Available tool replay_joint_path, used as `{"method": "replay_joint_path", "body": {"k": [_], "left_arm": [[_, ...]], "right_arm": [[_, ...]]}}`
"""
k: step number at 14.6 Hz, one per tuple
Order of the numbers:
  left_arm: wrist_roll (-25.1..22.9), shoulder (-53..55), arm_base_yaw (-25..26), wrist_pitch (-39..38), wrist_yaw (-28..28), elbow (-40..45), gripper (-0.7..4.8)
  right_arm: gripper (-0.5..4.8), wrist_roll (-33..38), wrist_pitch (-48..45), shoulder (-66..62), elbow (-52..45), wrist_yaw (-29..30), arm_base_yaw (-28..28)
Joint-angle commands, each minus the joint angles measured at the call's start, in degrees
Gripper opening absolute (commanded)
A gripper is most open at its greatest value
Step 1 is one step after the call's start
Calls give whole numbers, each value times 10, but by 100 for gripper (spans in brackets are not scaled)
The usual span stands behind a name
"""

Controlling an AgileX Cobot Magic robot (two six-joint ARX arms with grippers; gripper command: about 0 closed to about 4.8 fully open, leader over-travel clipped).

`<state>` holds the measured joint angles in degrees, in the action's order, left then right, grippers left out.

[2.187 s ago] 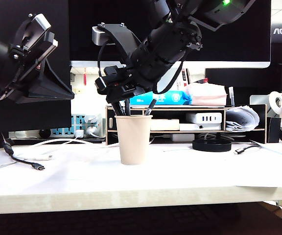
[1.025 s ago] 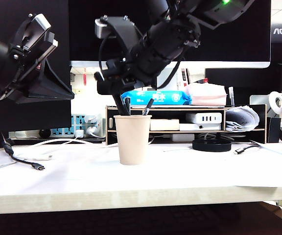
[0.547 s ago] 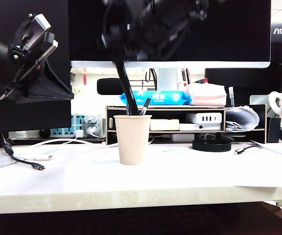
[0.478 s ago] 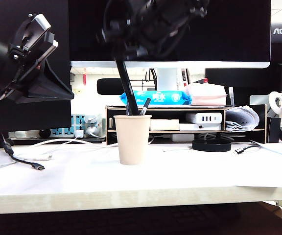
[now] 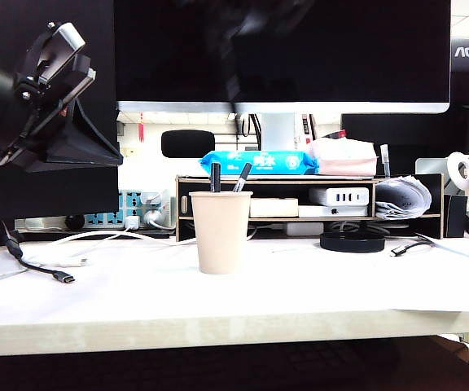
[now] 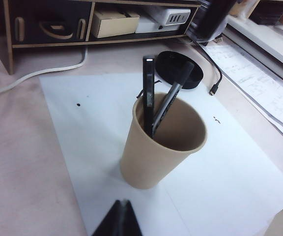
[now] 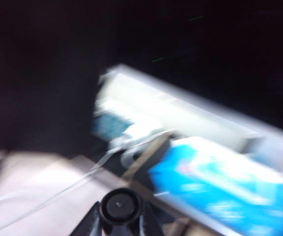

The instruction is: Pick up the marker from the paper cup and put it on the table.

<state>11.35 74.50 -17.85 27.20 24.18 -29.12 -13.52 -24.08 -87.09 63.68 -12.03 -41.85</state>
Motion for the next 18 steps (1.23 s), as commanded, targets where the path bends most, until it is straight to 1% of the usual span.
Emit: {"method": "replay_joint_path", "body": {"k": [1, 5, 8, 10, 12, 15, 18], "left_arm": [[-4, -1, 0, 8, 0, -2, -5], [-4, -1, 0, 7, 1, -2, -5], [-4, -1, 0, 7, 1, -2, -5], [-4, -1, 0, 7, 3, -2, -5], [-2, -1, 0, 5, 5, -2, -5], [-2, -1, 0, 2, 7, -2, -5], [-2, -1, 0, -5, 7, -2, -5]], "right_arm": [[93, 4, 33, 30, 2, -65, 23], [93, 52, 132, 29, 1, -64, 76], [93, 73, 167, 25, 1, -58, 110], [92, 82, 195, 8, 1, -8, 139], [92, 91, 220, 0, 1, 7, 143], [81, 96, 247, -13, 3, 52, 143], [81, 118, 320, -38, 46, 120, 172]]}}
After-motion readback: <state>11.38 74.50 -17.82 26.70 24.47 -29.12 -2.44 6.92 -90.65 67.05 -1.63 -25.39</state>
